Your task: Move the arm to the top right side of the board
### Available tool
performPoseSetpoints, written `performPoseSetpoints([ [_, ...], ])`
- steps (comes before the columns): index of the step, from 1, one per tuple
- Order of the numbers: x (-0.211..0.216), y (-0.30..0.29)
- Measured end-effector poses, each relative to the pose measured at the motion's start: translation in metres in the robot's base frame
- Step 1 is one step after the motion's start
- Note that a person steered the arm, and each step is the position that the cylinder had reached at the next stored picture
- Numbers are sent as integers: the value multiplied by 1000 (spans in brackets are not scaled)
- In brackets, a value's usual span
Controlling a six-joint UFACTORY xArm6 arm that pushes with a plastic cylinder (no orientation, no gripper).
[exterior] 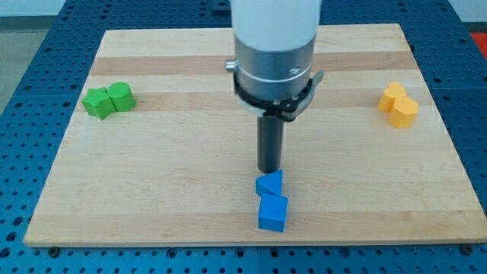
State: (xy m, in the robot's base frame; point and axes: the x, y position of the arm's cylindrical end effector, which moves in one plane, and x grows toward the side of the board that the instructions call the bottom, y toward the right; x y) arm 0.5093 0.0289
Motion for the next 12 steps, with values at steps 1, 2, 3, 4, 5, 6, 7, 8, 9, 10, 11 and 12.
performPoseSetpoints([
  [1,-4,33],
  [2,-4,79],
  [3,-4,112],
  [4,-4,116],
  [5,-4,124],
  [6,-9,115],
  [7,-23,91],
  [8,-41,64],
  [9,-68,56],
  [10,-121,56],
  [11,-183,71],
  [12,-239,119],
])
